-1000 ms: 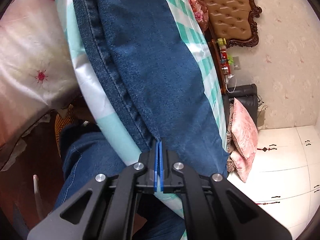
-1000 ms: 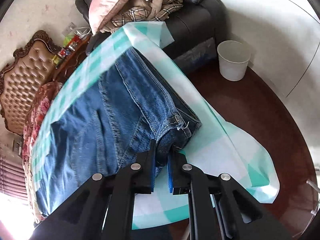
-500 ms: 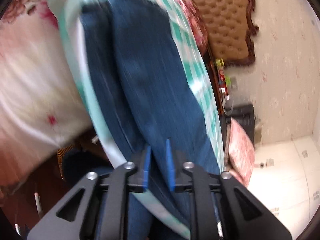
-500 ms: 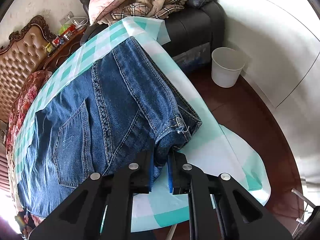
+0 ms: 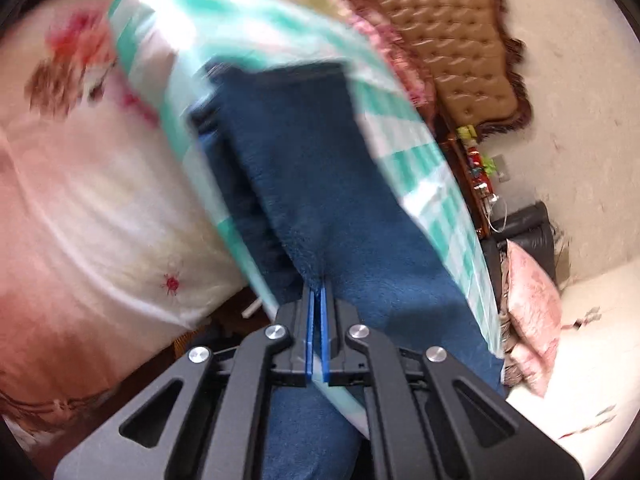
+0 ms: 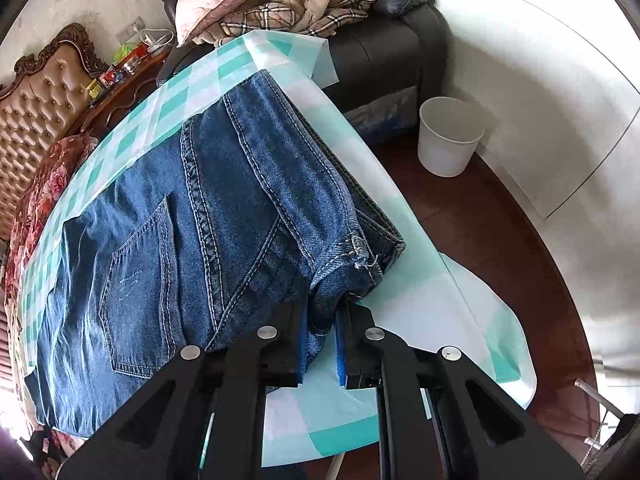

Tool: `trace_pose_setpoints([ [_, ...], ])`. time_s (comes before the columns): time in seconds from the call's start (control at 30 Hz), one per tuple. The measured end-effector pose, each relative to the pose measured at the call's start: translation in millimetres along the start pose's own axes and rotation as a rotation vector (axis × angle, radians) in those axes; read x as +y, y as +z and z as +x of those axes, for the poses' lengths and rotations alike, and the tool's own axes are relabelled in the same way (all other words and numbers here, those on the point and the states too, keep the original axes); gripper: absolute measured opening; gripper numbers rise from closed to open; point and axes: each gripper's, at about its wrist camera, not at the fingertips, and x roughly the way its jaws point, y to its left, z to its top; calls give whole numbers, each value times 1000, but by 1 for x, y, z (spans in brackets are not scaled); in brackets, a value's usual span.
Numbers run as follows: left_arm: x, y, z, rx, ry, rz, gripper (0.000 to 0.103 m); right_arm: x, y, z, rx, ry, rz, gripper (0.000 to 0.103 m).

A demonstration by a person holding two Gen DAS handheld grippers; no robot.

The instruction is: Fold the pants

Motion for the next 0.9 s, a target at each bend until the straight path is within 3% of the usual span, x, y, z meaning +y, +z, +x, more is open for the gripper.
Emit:
trace_pose_setpoints([
  [0.03,-11,-1,-9,-21,-3,33,2,0,-1,0,-1,3,1,10],
  [0.1,-12,-2,-10,-2,13,4,2,0,-1,0,-3,1,3,10],
  [0.2,14,0,10,49,27,-48,3,0,-1,1,-4,3,7,10],
  [0.27,34,3,17,84,-18,-139,7,-2,0,1,1,12,5,10],
  [0.3,36,4,10,64,-11,-143,14,-3,1,0,7,19,6,10],
  [0.33,35,6,1,30,2,-124,33,-4,1,-2,10,24,5,10],
  [0.4,40,13,-13,-31,34,-125,47,-5,3,-3,14,33,3,10],
  [0.57,58,55,-15,-68,43,-149,42,-2,7,-2,29,19,-20,10],
  [0.63,54,72,-8,-34,54,-110,15,-3,10,-4,35,27,-25,10],
  [0.8,25,101,2,18,99,22,9,-5,12,-8,57,46,-49,9],
  [0.9,4,125,8,-3,88,74,9,-10,10,-7,71,87,-13,9],
])
